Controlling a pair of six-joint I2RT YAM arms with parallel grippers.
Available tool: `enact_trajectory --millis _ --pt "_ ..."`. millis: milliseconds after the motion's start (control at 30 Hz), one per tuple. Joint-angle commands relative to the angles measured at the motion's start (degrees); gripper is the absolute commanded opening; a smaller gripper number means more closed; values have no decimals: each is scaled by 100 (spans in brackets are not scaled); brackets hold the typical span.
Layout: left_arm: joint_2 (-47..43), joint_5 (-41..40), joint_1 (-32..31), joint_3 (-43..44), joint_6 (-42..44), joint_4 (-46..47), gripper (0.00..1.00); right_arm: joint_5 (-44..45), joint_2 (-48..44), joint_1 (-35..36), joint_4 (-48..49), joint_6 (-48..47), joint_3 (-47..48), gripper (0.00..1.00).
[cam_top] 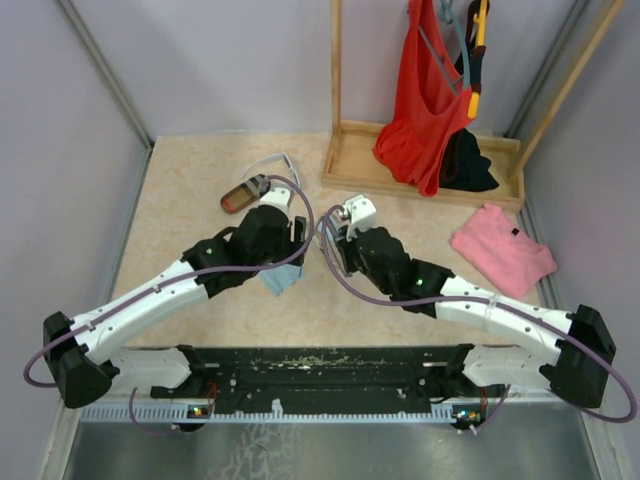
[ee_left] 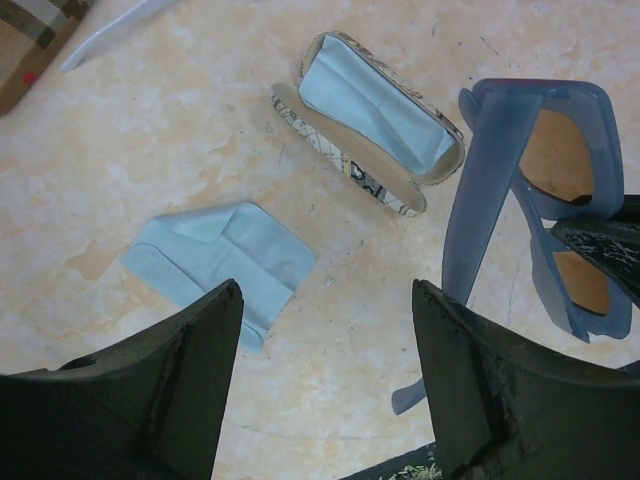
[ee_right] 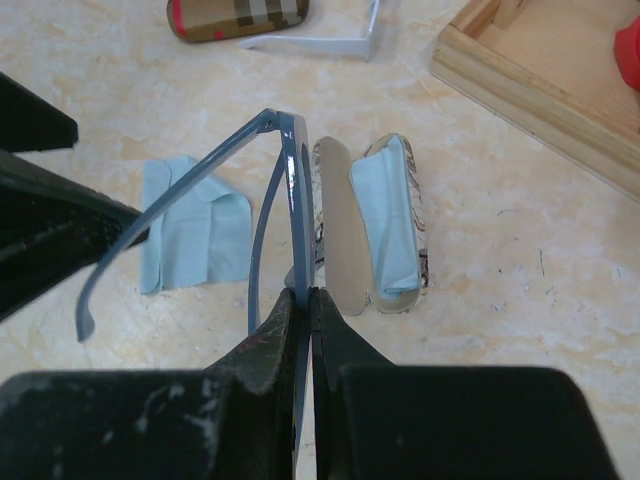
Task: Organize the sunglasses
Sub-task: Fold the sunglasses.
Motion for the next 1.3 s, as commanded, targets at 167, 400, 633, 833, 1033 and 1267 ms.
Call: enact_trajectory --millis 167,400,633,833,1033,1267 --pt "226 549 15 -199 -243 576 74 -50 212 75 685 187 524 0" --pt "333 695 15 -137 -308 847 74 -377 260 75 858 402 371 0" --pt "427 830 19 -72 -337 1002 74 -561 284 75 971 692 216 0" --pt "501 903 14 -69 -338 1074 74 -587 251 75 949 780 144 0" --pt "111 433 62 -294 -405 1052 76 482 4 -151 191 1006 165 0" --pt "-63 1041 759 -967 -939 1793 77 186 -638 -1007 -301 1380 -342 0"
